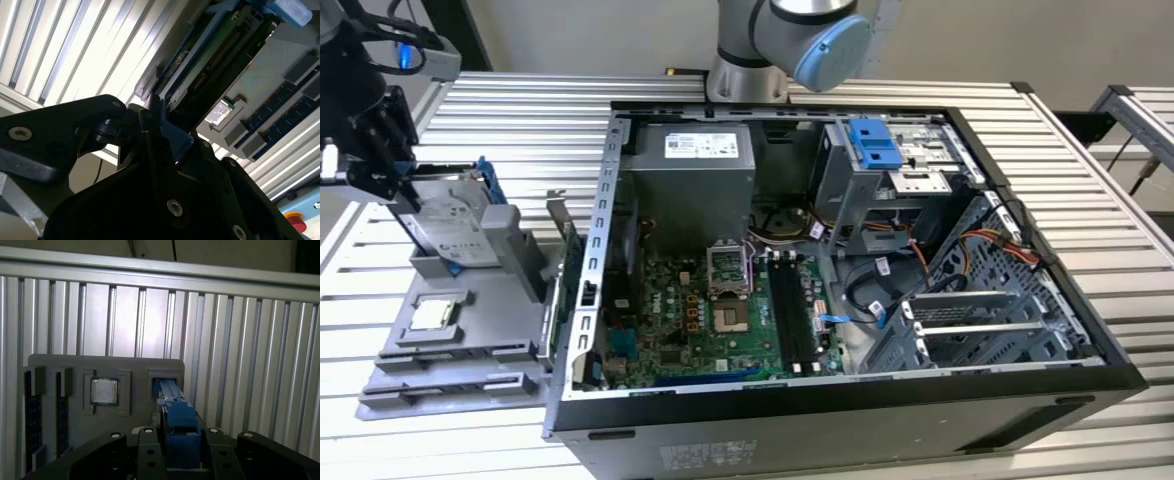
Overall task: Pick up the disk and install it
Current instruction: 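Pick up the disk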
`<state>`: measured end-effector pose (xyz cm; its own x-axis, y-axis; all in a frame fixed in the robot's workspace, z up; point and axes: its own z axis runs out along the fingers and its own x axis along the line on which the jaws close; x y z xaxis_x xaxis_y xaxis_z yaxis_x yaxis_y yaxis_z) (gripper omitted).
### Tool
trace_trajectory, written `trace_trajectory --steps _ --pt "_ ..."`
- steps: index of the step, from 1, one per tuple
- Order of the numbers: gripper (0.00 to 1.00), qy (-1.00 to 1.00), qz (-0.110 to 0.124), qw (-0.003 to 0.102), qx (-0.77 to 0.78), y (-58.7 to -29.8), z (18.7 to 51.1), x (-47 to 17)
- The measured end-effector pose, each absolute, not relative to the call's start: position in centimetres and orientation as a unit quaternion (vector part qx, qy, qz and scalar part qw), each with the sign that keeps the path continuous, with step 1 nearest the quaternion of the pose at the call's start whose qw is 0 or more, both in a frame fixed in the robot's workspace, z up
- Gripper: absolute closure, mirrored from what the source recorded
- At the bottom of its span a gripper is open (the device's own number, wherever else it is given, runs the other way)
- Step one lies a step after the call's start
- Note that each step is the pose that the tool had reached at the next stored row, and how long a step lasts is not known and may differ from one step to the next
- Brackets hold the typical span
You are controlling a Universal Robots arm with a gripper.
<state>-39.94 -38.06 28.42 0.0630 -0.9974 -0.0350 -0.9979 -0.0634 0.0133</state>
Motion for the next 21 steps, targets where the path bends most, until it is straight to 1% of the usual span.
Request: trace_trajectory --steps 21 --pt "1.00 0.684 0.017 0.007 -0.729 -38.72 28.41 -39.94"
